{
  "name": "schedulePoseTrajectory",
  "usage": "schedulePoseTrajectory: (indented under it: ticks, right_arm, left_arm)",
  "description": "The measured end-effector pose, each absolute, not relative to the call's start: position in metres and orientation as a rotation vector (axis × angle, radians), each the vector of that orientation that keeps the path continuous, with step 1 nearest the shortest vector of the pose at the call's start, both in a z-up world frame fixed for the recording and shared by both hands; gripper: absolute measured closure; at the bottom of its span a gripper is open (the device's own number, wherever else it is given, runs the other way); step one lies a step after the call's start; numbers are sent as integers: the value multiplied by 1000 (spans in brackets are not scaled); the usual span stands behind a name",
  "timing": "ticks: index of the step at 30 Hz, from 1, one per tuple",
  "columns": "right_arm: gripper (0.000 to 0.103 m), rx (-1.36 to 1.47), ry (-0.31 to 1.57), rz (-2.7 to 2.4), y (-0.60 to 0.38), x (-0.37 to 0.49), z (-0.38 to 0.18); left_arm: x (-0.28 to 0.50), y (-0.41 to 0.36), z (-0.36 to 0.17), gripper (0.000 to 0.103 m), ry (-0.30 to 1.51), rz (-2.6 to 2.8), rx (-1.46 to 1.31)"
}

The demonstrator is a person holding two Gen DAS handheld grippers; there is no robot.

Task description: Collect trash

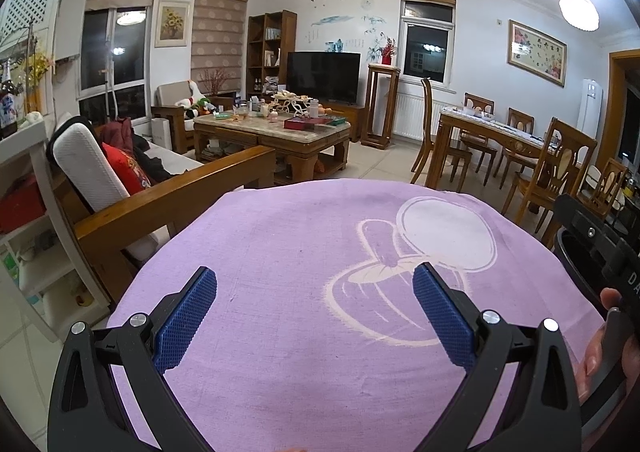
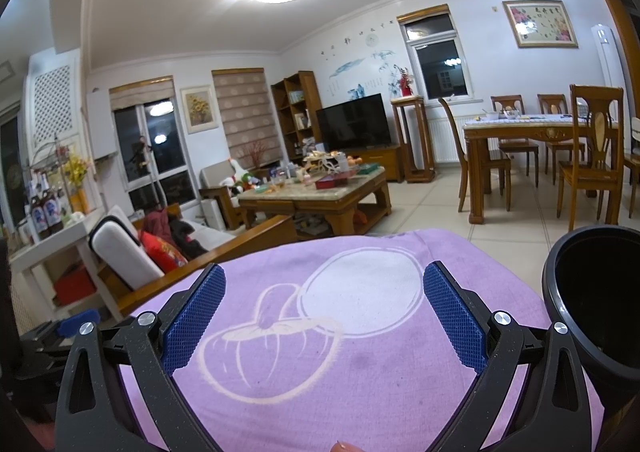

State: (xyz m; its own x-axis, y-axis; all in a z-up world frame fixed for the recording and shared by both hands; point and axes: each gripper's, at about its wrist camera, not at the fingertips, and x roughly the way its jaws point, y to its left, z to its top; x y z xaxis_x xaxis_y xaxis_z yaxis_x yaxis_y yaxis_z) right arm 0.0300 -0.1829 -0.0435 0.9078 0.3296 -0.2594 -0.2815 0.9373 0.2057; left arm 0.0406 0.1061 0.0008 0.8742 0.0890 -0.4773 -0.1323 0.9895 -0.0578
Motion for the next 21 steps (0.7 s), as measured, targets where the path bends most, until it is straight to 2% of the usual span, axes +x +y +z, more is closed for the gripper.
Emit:
schedulePoseTrajectory:
  ticks: [21]
  right_arm:
    - [5, 166, 298, 317, -182, 30, -44]
  left_arm:
    - [42, 102, 3, 5, 498, 119, -86]
